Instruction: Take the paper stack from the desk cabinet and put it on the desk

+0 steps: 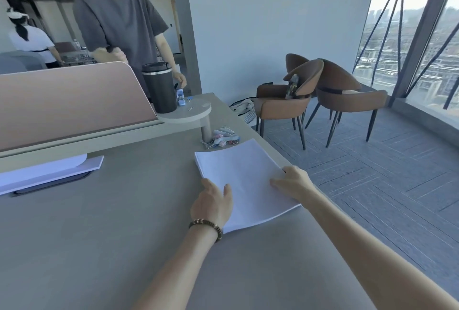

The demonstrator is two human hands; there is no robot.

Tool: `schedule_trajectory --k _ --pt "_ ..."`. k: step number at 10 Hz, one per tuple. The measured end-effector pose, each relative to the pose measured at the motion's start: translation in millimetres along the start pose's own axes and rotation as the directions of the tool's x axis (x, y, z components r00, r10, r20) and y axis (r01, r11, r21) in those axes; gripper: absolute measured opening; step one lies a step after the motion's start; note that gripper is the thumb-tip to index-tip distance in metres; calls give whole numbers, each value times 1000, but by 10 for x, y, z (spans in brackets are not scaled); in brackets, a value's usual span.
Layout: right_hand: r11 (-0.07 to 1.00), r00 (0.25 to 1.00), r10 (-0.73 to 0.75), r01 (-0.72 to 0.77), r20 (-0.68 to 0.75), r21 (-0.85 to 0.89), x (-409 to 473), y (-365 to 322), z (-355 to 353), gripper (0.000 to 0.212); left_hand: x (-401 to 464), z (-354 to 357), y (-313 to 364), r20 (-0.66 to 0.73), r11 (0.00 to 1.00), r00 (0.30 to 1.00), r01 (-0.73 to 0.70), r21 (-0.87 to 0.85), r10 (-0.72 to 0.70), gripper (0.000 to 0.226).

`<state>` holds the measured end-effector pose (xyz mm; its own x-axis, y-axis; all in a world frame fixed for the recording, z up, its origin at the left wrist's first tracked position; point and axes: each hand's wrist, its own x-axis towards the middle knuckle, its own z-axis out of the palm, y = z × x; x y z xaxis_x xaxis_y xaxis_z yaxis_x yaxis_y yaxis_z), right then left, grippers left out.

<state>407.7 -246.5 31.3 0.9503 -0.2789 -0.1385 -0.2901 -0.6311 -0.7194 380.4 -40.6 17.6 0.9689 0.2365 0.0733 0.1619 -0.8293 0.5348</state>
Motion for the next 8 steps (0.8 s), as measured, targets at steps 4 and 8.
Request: schedule_trajectory --k 4,8 --pt "861 983 -176 133 -42 -491 55 71 -9 46 10 216 -40 -153 943 988 64 326 -15 77" --pt "762 894 -446 356 -39 -540 -204 -60 -237 62 -212 -543 -104 -212 960 940 -238 151 266 75"
